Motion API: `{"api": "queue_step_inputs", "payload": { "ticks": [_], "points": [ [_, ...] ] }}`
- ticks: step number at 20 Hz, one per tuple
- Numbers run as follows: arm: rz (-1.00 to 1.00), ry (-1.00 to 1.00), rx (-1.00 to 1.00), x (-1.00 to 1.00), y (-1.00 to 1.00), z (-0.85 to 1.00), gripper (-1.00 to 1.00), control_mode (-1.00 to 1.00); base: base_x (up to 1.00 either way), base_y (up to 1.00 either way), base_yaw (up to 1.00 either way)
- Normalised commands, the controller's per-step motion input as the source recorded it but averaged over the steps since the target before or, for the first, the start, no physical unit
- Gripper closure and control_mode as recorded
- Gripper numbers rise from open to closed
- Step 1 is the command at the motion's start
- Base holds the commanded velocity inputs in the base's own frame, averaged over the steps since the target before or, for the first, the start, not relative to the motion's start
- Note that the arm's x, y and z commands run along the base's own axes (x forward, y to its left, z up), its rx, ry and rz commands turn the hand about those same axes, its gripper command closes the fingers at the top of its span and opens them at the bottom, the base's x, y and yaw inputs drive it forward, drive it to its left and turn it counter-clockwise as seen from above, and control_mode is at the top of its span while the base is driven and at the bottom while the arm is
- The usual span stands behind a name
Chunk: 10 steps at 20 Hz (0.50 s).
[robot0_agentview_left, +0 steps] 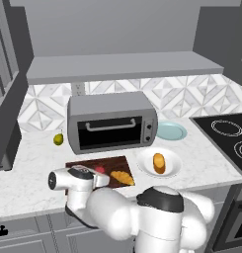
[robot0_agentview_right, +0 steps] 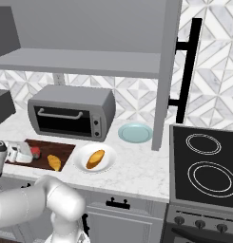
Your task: From the different types of pastries on the counter, select a croissant and place it on the cutting board. Then retrieve a jar of jam from the cabinet and place it alongside the croissant on the cutting board.
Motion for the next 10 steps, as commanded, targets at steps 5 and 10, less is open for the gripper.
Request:
{"api": "queue_step_inputs", "payload": {
  "ticks": [5,10],
  "points": [
    [0.00,-0.03,-0.05,0.00,0.00,-0.22,-1.00,-1.00,0.00,0.00,0.00],
    [0.00,-0.05,0.00,-0.10,0.09,0.01,-1.00,-1.00,0.00,0.00,0.00]
  ]
}}
